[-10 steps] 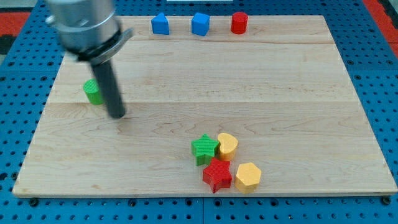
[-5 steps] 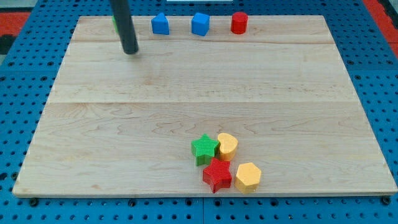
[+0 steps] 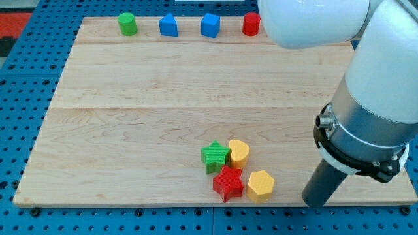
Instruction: Push group of blocks a bit up
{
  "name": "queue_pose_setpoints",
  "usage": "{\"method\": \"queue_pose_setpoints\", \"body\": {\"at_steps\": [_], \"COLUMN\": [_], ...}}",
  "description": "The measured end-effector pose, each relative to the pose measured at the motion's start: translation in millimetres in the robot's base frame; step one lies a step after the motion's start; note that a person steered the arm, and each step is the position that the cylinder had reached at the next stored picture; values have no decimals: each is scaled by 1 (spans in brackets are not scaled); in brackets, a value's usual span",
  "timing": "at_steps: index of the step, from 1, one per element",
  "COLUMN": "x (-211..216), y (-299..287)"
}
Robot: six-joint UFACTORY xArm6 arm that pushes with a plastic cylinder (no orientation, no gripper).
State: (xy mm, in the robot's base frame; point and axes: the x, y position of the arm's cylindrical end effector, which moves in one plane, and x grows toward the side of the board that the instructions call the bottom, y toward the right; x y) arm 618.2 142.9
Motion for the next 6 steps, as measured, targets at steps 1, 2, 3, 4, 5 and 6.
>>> {"method": "queue_pose_setpoints", "body": {"at_steps": [1,2,3,4,5,6], "x": [0,0,-10,-47,-64,-100], "y": [-19,-61,-112,-159,-151,-158]}}
